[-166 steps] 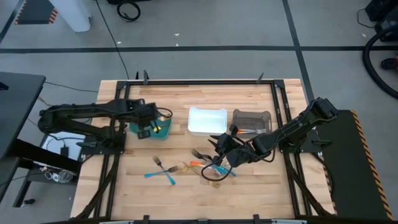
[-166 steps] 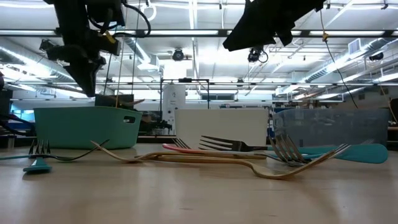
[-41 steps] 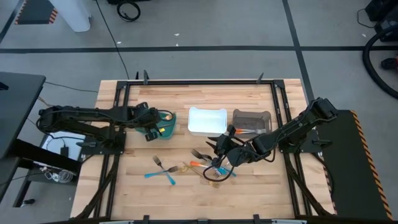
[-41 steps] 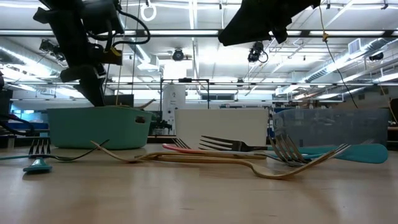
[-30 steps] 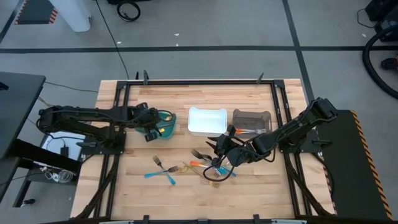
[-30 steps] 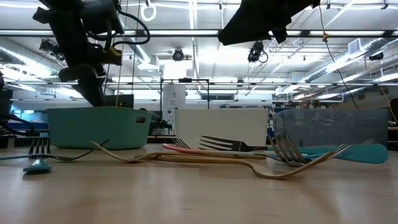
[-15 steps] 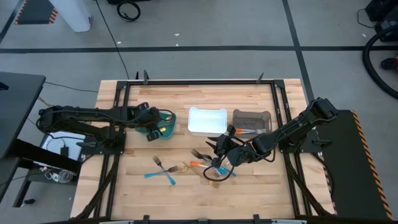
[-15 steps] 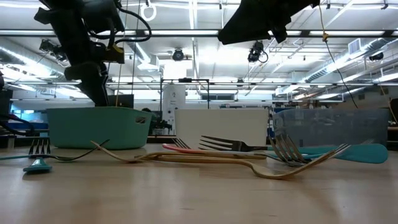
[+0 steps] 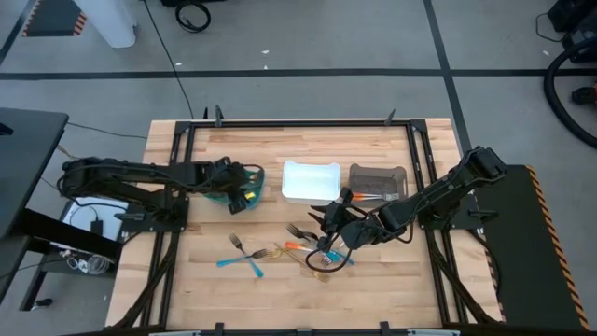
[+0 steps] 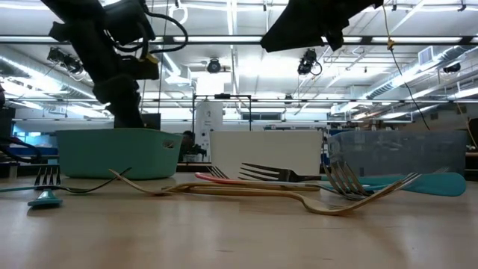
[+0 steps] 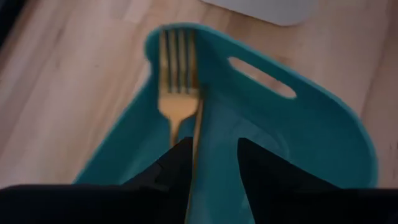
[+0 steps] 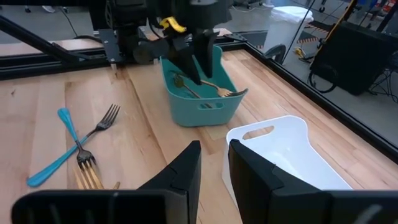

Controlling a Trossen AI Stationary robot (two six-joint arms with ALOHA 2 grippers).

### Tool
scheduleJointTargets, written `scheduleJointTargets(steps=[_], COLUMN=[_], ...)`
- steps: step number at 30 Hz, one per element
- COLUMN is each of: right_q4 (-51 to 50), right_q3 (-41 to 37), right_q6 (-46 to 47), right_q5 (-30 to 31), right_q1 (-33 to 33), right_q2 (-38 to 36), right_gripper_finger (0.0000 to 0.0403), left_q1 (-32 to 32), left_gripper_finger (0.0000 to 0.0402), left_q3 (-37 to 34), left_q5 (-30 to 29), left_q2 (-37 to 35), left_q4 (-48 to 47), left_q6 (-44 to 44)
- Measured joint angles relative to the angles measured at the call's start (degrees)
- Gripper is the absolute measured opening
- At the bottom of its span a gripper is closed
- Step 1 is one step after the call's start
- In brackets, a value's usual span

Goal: Sort silverware by color (type)
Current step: Put the gold fork into the green bin

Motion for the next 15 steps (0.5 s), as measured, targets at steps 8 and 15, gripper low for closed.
scheduleJointTargets(steps=[8, 15], right_q4=[0.81, 1.14], right_q3=[0.02, 0.02], right_q6=[-0.49, -0.81], right_q5=[-0.04, -0.09], right_q1=[0.0, 0.0], right_q2=[0.0, 0.0], right_gripper_finger=[0.0089, 0.0089], left_q1=[-3.71, -2.7], left_gripper_finger=[0.0137, 0.0137], left_q3=[0.16, 0.2], left_q5=[0.81, -5.35], left_q2=[2.78, 2.78], left_q4=[0.94, 1.11], left_q6=[10.79, 9.76])
